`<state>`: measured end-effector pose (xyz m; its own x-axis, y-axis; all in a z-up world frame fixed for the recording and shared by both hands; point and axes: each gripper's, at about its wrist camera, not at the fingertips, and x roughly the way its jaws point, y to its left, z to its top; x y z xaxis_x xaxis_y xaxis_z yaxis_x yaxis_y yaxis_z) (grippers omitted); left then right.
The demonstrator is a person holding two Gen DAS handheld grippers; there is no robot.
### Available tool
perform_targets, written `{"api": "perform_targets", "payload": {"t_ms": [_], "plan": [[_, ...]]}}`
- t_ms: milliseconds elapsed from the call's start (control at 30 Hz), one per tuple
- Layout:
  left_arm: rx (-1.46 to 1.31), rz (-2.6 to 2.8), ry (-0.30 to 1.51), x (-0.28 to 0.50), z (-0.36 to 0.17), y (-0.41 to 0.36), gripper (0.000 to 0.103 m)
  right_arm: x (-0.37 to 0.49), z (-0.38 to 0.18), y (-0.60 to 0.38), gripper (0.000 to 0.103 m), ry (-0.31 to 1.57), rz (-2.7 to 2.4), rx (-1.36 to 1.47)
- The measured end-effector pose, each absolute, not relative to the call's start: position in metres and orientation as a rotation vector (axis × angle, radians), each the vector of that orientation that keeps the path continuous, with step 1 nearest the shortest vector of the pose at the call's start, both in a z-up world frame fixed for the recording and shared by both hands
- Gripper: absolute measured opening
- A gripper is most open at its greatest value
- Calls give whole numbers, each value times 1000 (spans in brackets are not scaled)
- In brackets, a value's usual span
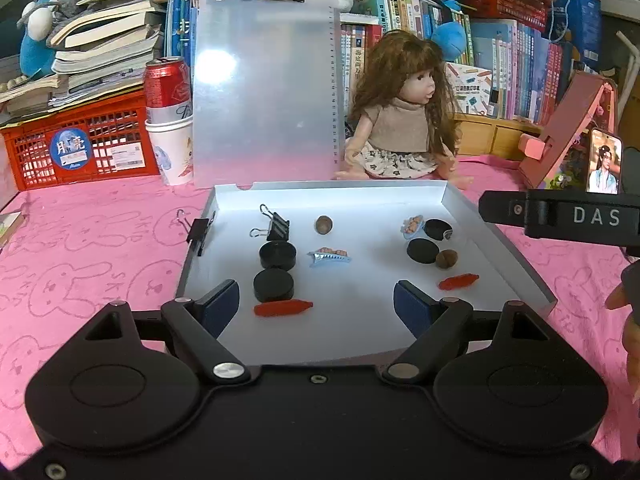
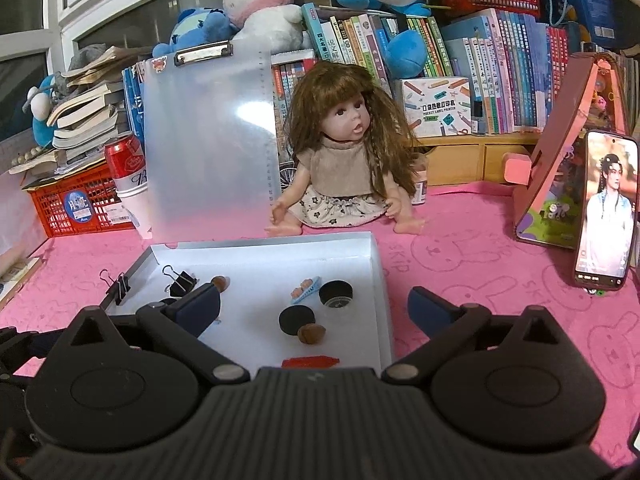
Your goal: Organize rigid objects
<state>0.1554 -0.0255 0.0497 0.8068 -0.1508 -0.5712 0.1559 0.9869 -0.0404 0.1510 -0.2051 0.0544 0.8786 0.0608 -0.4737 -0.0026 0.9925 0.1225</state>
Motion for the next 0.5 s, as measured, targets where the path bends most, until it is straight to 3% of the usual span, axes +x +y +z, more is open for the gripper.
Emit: {"api": "perform_targets", "payload": {"t_ms": [500], "plan": [[14,-130,619,119,38,-9,84,114,38,-202,103,509,33,77]]}}
